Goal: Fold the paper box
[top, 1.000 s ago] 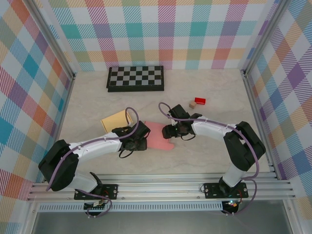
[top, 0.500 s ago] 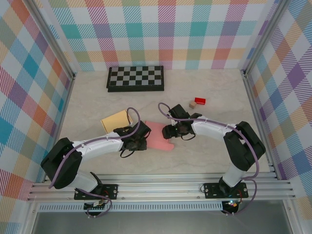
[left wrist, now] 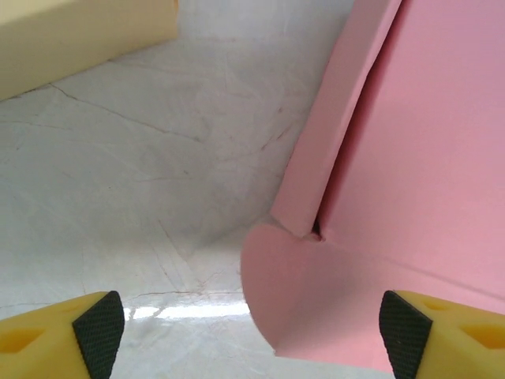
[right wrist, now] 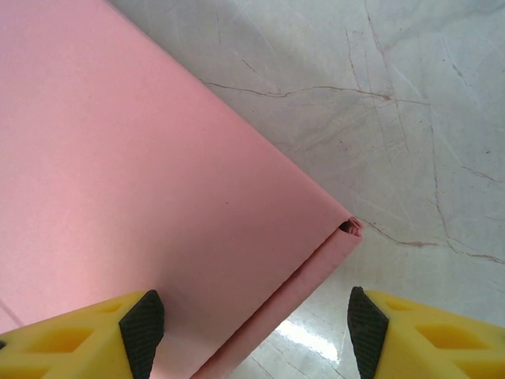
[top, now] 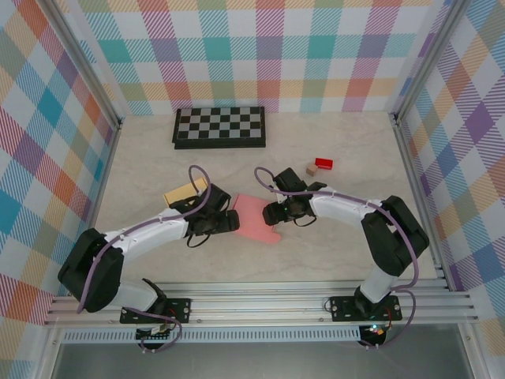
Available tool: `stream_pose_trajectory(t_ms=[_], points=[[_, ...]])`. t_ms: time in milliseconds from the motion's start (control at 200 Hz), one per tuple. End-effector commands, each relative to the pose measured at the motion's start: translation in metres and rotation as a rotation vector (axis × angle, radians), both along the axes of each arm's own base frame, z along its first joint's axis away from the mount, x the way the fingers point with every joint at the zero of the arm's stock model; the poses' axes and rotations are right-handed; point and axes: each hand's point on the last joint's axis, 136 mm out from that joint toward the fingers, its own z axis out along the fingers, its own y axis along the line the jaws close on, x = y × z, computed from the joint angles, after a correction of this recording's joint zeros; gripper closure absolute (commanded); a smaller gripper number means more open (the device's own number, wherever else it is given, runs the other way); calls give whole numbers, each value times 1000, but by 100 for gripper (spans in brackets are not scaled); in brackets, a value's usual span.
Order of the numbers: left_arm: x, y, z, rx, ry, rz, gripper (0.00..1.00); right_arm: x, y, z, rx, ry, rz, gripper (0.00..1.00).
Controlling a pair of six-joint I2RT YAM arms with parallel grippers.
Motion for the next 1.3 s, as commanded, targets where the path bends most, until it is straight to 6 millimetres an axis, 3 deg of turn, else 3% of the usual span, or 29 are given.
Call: stream_pose_trajectory(t_ms=[0,135,340,505,685,885,1080,1295], points=[[10,-23,25,-174,-10,62,11,-19,-24,-27,-128,96,19,33],[19,-36,22,-244,20,140,3,-18,-22,-27,-124,91,25,33],[21,-36,-4,-212,91,205,5,-17,-19,-24,-108,86,37,33],[22,-41,-3,-253,83,208,14,-18,-17,-23,-100,77,54,33],[24,-42,-6,-249,89,216,14,-19,-16,-23,-92,69,74,33],[22,-41,-20,-226,125,230,7,-20,-11,-18,-59,56,103,33],[30,-47,-18,-252,95,229,6,-23,-8,-16,-39,55,135,33],[32,-51,-24,-256,109,226,10,-24,-4,-12,-19,47,159,33]])
